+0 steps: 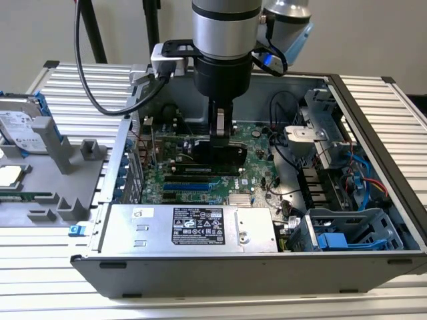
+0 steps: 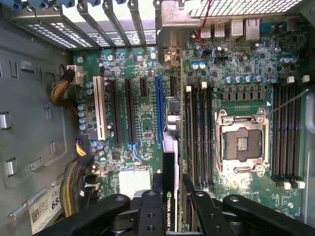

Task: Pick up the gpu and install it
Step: 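Insert the gpu into the slot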

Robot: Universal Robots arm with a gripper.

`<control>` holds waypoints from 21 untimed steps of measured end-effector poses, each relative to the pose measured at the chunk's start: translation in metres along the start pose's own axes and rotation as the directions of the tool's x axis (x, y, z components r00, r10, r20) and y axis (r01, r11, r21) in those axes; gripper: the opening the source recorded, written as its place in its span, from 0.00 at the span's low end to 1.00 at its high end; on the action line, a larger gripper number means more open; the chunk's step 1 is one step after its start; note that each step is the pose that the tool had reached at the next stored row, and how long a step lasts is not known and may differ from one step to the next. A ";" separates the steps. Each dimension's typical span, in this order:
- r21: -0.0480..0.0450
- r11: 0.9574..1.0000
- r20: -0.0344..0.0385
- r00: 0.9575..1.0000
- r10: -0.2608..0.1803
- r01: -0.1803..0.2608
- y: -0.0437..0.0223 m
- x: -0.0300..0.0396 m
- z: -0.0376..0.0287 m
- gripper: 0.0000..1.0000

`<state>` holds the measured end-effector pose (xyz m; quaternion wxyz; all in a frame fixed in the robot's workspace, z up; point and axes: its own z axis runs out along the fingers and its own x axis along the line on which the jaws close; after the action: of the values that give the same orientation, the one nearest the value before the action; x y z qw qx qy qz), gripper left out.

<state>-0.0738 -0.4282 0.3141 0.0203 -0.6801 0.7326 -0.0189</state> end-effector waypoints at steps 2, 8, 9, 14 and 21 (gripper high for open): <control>0.000 1.000 0.000 1.000 0.000 0.000 0.0016 0.0001 0.0006 0.00; 0.000 1.000 0.000 1.000 0.000 0.000 0.0047 0.0003 0.0030 0.00; 0.000 1.000 0.000 1.000 0.000 0.000 0.0049 0.0004 0.0035 0.00; 0.000 1.000 0.000 1.000 0.000 0.000 0.0058 0.0004 0.0059 0.00; 0.001 1.000 0.000 1.000 0.000 0.000 0.0070 0.0005 0.0089 0.00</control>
<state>-0.0803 -0.4282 0.3048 0.0206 -0.6801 0.7326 -0.0191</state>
